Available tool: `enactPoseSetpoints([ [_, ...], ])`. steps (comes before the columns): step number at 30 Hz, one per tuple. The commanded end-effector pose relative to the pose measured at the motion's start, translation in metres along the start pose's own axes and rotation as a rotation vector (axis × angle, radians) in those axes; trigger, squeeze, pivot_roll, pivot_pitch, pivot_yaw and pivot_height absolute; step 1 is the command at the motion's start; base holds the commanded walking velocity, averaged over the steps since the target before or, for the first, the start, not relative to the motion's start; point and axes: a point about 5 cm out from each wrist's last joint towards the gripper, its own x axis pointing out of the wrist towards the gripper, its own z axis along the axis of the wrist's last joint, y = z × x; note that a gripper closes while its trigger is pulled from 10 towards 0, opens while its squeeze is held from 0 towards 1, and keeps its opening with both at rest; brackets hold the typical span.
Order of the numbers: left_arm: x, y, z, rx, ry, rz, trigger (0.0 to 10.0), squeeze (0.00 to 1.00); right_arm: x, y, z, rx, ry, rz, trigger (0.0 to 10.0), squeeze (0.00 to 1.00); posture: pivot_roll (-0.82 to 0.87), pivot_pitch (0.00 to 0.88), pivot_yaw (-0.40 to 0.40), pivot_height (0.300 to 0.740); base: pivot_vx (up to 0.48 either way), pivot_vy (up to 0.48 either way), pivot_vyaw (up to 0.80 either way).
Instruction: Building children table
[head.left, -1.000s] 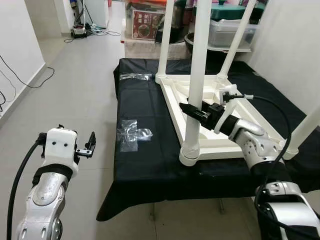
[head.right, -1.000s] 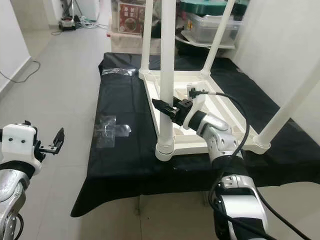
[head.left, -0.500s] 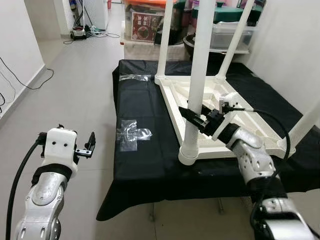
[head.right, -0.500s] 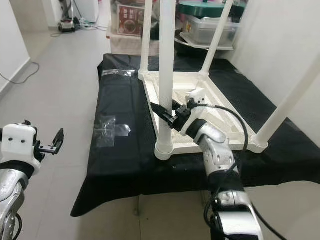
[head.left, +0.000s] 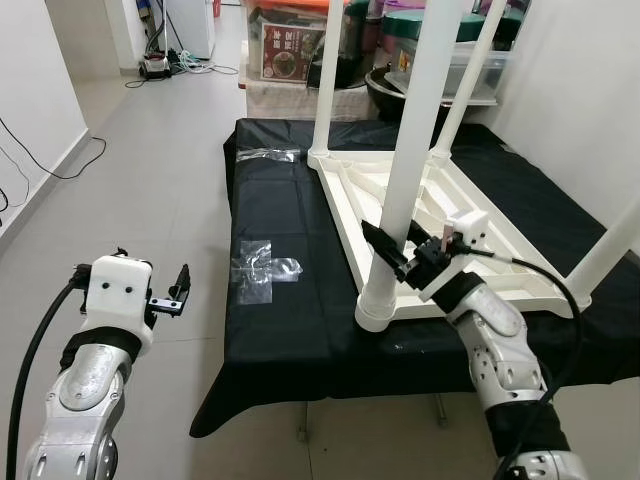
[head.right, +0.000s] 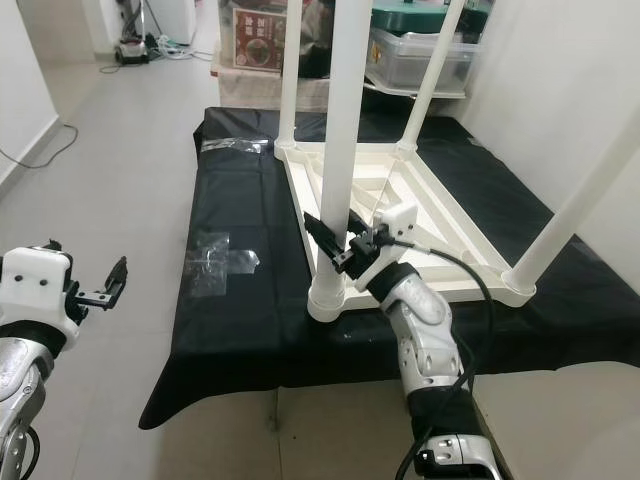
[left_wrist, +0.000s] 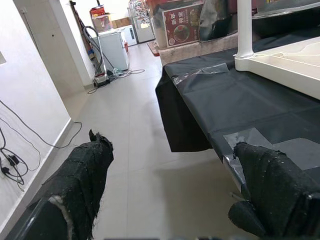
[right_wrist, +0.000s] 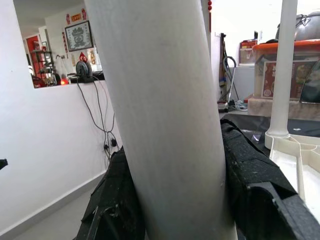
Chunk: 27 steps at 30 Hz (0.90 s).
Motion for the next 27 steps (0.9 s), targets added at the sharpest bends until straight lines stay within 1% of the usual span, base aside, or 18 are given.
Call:
enactPoseSetpoints([
  [1, 0.001, 0.001, -0.001, 0.008, 0.004, -0.011, 10.0, 0.0, -0.007, 0.005, -0.013, 0.033, 0.046, -0.017, 0.0, 0.0, 0.12, 0.0, -0.067, 0.74, 0.0, 0.0, 0.0],
  [6, 0.0, 0.001, 0.0, 0.008, 0.001, -0.01, 10.0, 0.0, -0.011, 0.01, -0.014, 0.034, 0.04, -0.064, 0.0, 0.0, 0.12, 0.0, -0.067, 0.74, 0.0, 0.0, 0.0],
  [7, 0.0, 0.002, 0.001, 0.007, 0.0, -0.009, 10.0, 0.0, -0.014, 0.013, -0.02, 0.032, 0.059, -0.142, 0.0, 0.0, 0.12, 0.0, -0.067, 0.74, 0.0, 0.0, 0.0],
  [8, 0.0, 0.003, 0.001, 0.006, 0.0, -0.008, 10.0, 0.0, -0.016, 0.013, -0.022, 0.027, 0.07, -0.187, 0.0, 0.0, 0.12, 0.0, -0.067, 0.74, 0.0, 0.0, 0.0],
  [9, 0.0, 0.003, 0.001, 0.006, -0.001, -0.007, 10.0, 0.0, -0.017, 0.012, -0.026, 0.028, 0.101, -0.266, 0.0, 0.0, 0.13, 0.0, -0.069, 0.74, 0.0, 0.0, 0.0],
  [10, 0.0, 0.003, 0.001, 0.005, -0.001, -0.007, 10.0, 0.0, -0.018, 0.011, -0.029, 0.028, 0.122, -0.317, 0.0, 0.0, 0.13, 0.0, -0.069, 0.74, 0.0, 0.0, 0.0],
  [11, -0.001, 0.004, 0.001, 0.005, -0.002, -0.007, 10.0, 0.0, -0.018, 0.01, -0.031, 0.03, 0.133, -0.342, 0.0, 0.0, 0.13, 0.0, -0.069, 0.74, 0.0, 0.0, 0.0],
  [12, -0.001, 0.004, 0.001, 0.005, -0.002, -0.006, 10.0, 0.0, -0.018, 0.007, -0.033, 0.053, 0.148, -0.461, 0.0, 0.0, 0.13, 0.0, -0.067, 0.74, 0.0, 0.0, 0.0],
  [13, -0.001, 0.004, 0.001, 0.005, -0.003, -0.006, 10.0, 0.0, -0.019, 0.005, -0.034, 0.07, 0.157, -0.54, 0.0, 0.0, 0.13, 0.0, -0.067, 0.74, 0.0, 0.0, 0.0],
  [14, -0.001, 0.004, 0.002, 0.005, -0.004, -0.006, 10.0, 0.0, -0.018, 0.007, -0.031, 0.017, 0.161, -0.577, 0.0, 0.0, 0.13, 0.0, -0.064, 0.74, 0.0, 0.0, 0.0],
  [15, 0.0, 0.004, 0.002, 0.007, -0.004, -0.007, 10.0, 0.0, -0.018, 0.009, -0.032, -0.006, 0.188, -0.618, 0.0, 0.0, 0.13, 0.0, -0.065, 0.74, 0.0, 0.0, 0.0],
  [17, 0.0, 0.004, 0.002, 0.008, -0.004, -0.008, 10.0, 0.0, -0.018, 0.012, -0.032, -0.031, 0.216, -0.641, 0.0, 0.0, 0.13, 0.0, -0.065, 0.74, 0.0, 0.0, 0.0],
  [19, 0.0, 0.004, 0.002, 0.009, -0.004, -0.009, 10.0, 0.0, -0.018, 0.013, -0.032, -0.027, 0.223, -0.648, 0.0, 0.0, 0.13, 0.0, -0.065, 0.74, 0.0, 0.0, 0.0],
  [20, 0.0, 0.004, 0.002, 0.009, -0.004, -0.008, 10.0, 0.0, -0.02, 0.013, -0.034, -0.017, 0.24, -0.674, 0.0, 0.0, 0.13, 0.0, -0.063, 0.74, 0.0, 0.0, 0.0],
  [23, 0.001, 0.005, 0.002, 0.008, -0.004, -0.004, 10.0, 0.0, -0.024, 0.01, -0.037, -0.045, 0.291, -0.767, 0.0, 0.0, 0.13, 0.0, -0.065, 0.74, 0.0, 0.0, 0.0],
  [27, 0.002, 0.004, 0.002, 0.003, -0.006, -0.001, 10.0, 0.0, -0.023, 0.011, -0.036, -0.055, 0.291, -0.768, 0.0, 0.0, 0.13, 0.0, -0.068, 0.74, 0.0, 0.0, 0.0],
])
